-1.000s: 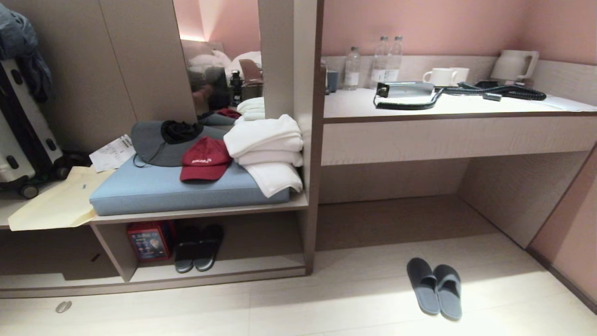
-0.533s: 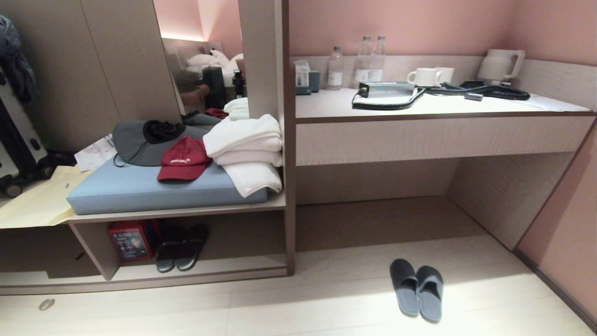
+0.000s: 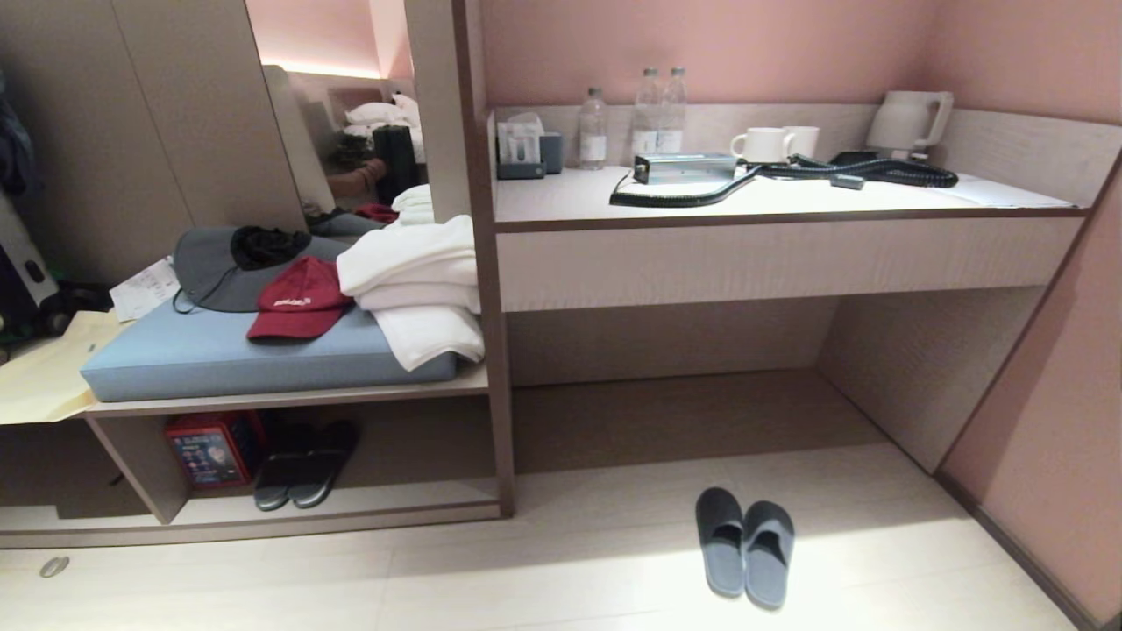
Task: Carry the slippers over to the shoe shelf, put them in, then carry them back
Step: Pick up the slippers on the floor
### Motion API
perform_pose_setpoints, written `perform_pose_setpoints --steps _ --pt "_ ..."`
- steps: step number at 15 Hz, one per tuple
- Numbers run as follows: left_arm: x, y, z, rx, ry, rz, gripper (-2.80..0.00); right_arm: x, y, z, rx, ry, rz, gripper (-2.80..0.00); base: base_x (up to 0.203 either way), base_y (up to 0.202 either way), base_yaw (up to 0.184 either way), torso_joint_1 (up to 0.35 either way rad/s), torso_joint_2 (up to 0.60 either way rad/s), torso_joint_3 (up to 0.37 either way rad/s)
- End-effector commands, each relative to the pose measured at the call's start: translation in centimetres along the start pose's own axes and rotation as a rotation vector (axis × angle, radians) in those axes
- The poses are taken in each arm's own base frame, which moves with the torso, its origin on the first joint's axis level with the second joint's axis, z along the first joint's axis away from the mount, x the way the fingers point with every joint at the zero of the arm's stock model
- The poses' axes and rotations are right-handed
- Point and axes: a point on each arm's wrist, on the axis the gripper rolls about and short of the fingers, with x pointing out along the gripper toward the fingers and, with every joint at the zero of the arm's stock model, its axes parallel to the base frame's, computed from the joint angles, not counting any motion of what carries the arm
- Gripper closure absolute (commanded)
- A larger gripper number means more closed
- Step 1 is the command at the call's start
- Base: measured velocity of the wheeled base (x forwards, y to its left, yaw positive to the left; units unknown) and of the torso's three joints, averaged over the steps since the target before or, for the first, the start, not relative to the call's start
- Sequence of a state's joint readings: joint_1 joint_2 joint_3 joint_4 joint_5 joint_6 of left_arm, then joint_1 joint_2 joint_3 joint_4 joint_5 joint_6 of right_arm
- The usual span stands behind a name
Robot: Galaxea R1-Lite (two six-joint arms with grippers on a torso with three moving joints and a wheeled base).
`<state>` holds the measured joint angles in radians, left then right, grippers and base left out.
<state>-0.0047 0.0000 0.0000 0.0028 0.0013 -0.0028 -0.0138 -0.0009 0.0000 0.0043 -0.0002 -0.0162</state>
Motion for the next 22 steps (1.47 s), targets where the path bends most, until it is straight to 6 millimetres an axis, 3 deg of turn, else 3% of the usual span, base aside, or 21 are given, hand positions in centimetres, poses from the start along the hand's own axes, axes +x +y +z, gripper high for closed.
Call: perform_pose_setpoints --steps 1,13,22 --pt "0.02 0.0 -0.04 0.0 0.003 0.0 0.0 0.01 0.0 -0.05 0.001 0.001 0.0 0.0 0.0 -0.199 0.002 0.002 0.0 0.0" --pt "0.01 0.0 -0.05 0.0 0.002 0.0 0.0 0.01 0.0 -0.05 0.001 0.001 0.0 0.0 0.0 -0.193 0.003 0.002 0.0 0.003" --pt "0.01 0.0 -0.01 -0.003 -0.001 0.002 0.0 0.01 0.0 -0.05 -0.001 0.001 0.0 0.0 0.0 -0.01 0.0 0.001 0.0 -0.105"
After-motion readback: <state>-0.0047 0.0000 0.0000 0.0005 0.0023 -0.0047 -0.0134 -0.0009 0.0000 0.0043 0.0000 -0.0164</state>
